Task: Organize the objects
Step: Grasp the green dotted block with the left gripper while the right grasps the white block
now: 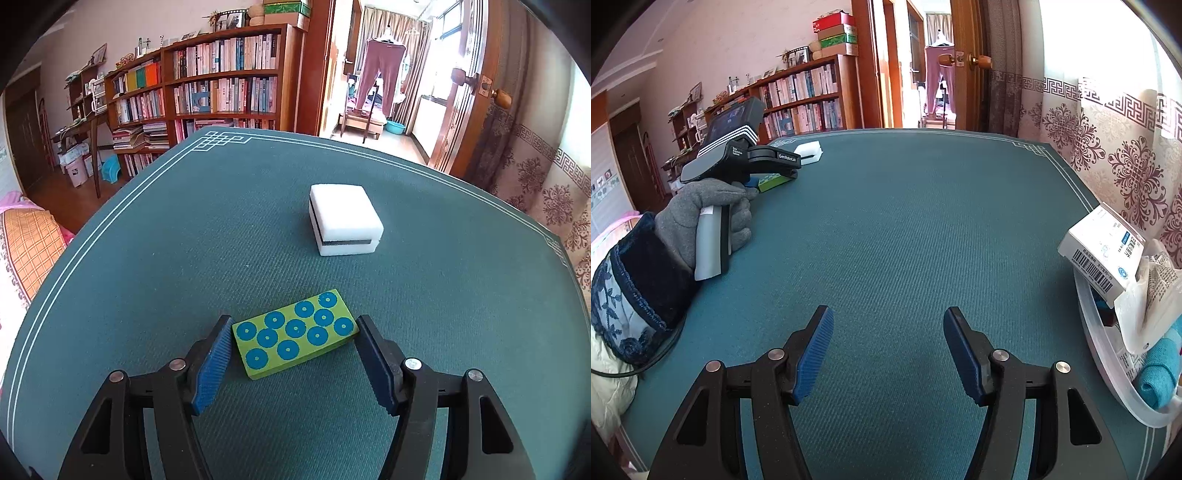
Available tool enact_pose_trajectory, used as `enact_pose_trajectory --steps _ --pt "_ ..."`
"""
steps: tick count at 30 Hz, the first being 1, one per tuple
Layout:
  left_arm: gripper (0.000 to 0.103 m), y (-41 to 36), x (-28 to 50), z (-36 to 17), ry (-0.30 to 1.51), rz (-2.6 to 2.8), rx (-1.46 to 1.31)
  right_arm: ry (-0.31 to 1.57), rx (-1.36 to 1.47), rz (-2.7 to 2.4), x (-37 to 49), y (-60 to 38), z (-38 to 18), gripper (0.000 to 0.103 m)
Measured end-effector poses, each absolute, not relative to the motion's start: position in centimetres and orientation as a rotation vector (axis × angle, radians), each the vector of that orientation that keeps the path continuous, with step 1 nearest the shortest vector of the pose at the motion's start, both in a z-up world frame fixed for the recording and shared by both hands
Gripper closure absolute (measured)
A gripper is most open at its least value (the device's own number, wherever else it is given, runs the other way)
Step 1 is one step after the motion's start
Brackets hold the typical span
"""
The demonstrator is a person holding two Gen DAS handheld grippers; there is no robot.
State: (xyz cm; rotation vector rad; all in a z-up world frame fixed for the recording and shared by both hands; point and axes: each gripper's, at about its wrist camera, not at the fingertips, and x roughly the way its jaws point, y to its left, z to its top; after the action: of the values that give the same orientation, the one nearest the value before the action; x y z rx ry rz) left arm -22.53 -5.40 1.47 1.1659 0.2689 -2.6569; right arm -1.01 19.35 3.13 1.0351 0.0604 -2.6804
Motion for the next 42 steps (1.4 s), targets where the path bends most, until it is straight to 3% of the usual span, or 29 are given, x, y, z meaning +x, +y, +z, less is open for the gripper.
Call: enact_pose_trajectory --steps 16,31,42 --pt "0.034 -9.9 -16.3 2.3 0.228 -2.686 1.114 0.14 1.066 -2.615 -10.9 13.4 4.4 0.039" --pt "0.034 -12.5 -15.4 1.5 0.398 -2.603 1.064 0.11 1.134 -2.485 -23.8 3.0 5.3 0.039" --pt "0.034 -12.8 -15.1 1.6 0.423 -2.595 1.046 0.222 1.113 -2.488 -29.4 -3.0 5.0 0.036"
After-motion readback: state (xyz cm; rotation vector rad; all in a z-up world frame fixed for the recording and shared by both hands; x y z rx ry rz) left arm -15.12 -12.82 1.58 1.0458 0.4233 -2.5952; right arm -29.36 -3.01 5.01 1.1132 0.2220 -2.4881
